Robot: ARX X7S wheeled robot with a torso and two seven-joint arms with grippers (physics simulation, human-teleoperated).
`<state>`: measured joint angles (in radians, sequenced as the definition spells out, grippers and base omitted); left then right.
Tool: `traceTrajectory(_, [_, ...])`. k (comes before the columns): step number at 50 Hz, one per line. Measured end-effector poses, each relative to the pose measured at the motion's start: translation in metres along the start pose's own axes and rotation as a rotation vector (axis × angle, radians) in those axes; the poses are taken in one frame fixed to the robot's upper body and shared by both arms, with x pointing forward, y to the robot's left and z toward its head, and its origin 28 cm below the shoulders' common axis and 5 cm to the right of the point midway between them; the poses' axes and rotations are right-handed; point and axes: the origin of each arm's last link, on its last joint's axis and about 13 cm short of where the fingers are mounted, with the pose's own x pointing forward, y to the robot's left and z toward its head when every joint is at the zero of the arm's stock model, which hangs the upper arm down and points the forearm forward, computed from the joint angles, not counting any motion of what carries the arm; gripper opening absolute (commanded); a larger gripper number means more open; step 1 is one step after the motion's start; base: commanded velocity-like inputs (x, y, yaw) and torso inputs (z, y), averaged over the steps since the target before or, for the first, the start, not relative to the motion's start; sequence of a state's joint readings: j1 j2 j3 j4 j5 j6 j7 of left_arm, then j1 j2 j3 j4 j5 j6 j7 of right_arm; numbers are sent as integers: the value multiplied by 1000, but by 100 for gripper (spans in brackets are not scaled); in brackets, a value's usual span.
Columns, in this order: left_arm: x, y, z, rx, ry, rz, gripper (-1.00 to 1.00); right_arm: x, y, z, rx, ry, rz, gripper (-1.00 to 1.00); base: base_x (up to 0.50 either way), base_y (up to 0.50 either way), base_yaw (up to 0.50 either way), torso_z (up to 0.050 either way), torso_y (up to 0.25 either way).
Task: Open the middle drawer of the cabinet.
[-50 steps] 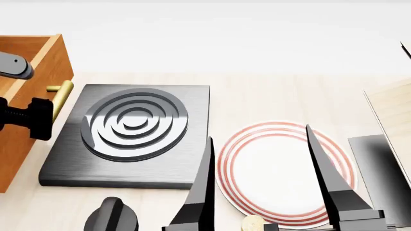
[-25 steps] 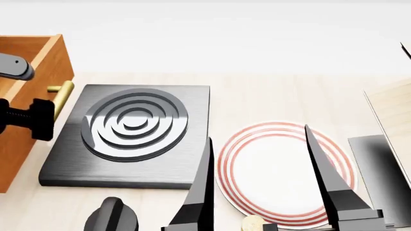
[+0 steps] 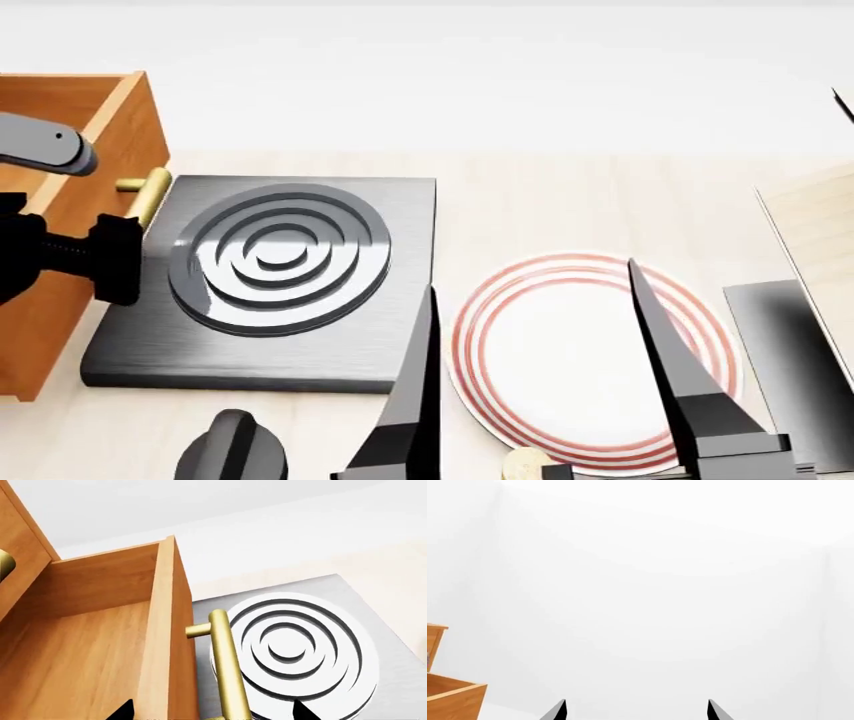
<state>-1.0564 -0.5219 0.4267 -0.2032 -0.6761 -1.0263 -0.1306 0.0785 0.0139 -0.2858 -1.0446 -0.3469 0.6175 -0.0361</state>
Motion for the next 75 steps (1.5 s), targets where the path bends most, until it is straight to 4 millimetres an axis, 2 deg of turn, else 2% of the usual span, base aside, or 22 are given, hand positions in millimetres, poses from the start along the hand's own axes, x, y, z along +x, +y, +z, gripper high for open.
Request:
traceTrajectory(41, [12, -27, 8, -24, -15, -35, 100, 0, -1, 0, 4, -1, 1, 100, 0, 0, 0, 0, 0])
traceTrajectory(75, [9, -44, 8, -51, -30, -106, 100, 0, -1, 0, 5, -2, 3, 100, 0, 0, 0, 0, 0])
